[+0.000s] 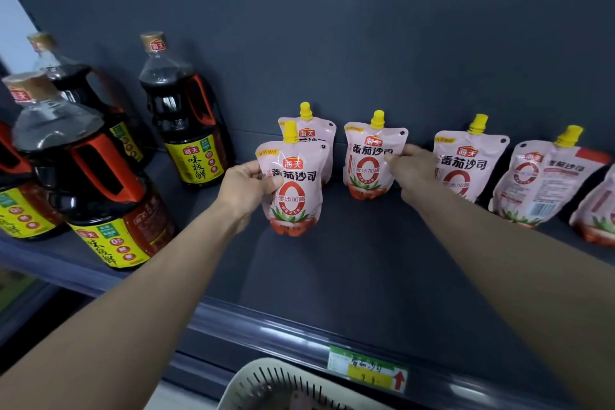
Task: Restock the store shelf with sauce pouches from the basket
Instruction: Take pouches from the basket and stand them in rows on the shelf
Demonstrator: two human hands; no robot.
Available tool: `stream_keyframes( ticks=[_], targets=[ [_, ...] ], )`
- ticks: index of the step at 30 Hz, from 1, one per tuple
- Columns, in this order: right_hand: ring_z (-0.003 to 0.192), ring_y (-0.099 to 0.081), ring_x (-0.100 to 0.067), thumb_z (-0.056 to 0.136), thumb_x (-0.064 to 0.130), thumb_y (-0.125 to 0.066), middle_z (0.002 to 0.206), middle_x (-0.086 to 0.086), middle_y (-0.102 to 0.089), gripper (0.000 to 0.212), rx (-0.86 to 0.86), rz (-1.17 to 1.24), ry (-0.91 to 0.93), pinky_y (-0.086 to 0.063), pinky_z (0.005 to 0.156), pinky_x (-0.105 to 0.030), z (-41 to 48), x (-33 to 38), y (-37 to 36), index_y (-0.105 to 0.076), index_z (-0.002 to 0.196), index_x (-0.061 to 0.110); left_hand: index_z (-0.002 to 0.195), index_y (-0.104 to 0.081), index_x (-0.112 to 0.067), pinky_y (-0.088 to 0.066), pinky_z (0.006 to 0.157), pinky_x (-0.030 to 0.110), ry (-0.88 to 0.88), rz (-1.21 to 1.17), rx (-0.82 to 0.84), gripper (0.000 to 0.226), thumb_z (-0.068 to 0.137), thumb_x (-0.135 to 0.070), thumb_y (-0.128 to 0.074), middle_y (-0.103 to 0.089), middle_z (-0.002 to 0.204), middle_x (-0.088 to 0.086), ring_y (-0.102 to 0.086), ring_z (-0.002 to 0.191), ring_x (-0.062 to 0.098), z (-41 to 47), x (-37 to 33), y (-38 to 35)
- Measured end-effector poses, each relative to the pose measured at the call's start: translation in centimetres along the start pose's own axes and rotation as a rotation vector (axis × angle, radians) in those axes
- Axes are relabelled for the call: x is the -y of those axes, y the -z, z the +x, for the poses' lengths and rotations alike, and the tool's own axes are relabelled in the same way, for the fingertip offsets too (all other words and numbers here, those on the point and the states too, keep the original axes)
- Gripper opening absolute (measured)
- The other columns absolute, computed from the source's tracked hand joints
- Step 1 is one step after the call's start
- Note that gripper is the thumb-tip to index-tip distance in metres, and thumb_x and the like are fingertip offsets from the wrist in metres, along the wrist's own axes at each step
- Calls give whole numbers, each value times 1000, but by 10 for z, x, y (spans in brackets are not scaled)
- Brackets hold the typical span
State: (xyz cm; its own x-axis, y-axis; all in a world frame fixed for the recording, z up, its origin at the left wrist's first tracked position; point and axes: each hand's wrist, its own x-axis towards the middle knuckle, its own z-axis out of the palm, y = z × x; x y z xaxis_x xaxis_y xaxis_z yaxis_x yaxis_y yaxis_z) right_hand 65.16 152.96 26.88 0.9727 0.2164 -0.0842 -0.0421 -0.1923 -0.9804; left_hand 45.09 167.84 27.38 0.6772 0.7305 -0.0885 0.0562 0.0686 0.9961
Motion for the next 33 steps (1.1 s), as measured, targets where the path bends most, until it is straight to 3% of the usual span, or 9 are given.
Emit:
stream_keyframes(
  ticks=[5,8,12,17,24,29,31,33],
  targets=[
    [91,-60,-18,90,3,-57,115,-13,-68,24,26,28,2,-51,80,-30,2,1,-4,-65,113,3,86,-69,-10,-57,54,21,13,-4,15,19,82,7,-61,-73,63,-6,-70,58,6,6,4,0],
    [91,-59,-18,91,4,-57,115,-13,-68,25,-1,7,14,-50,80,-29,0,0,-6,-65,115,3,90,-69,-8,-57,56,21,19,7,9,17,82,6,-61,-72,76,0,-70,65,10,10,6,-1],
    [98,-64,-23,90,5,-59,115,-13,-68,25,-58,-13,31,-51,80,-29,3,1,-8,-66,114,3,99,-68,-1,-56,51,19,31,17,19,20,82,7,-61,-73,67,-5,-70,61,9,13,11,-2],
    [92,-60,-18,91,3,-56,116,-14,-68,25,-66,-18,26,-48,77,-27,4,3,-7,-65,114,3,105,-66,1,-56,52,18,24,18,25,25,83,8,-60,-68,91,11,-69,57,4,18,11,-2],
    [103,-62,-23,93,8,-53,118,-12,-66,26,-127,-116,69,-46,76,-27,0,0,-7,-63,117,4,109,-64,3,-56,50,18,40,-4,36,26,84,8,-59,-70,81,-2,-69,54,3,25,12,-7],
    [98,-61,-28,95,19,-51,108,-13,-65,25,-226,-256,96,-41,70,-25,-15,-9,-6,-59,108,-1,112,-62,4,-57,53,18,43,39,87,27,87,8,-54,-69,86,2,-69,56,3,34,10,-6],
    [96,-59,-28,96,17,-49,98,-11,-61,14,-209,-284,126,-39,65,-22,-24,-8,-3,-57,97,5,114,-62,3,-58,56,18,42,55,100,28,88,8,-53,-69,84,2,-69,59,3,35,10,-6],
    [107,-59,-27,95,14,-50,108,-12,-63,16,-166,-299,159,-39,74,-22,-36,-5,0,-60,106,7,114,-62,2,-58,57,18,43,61,109,29,88,9,-52,-72,77,-2,-69,60,2,37,9,-6]
  ],
)
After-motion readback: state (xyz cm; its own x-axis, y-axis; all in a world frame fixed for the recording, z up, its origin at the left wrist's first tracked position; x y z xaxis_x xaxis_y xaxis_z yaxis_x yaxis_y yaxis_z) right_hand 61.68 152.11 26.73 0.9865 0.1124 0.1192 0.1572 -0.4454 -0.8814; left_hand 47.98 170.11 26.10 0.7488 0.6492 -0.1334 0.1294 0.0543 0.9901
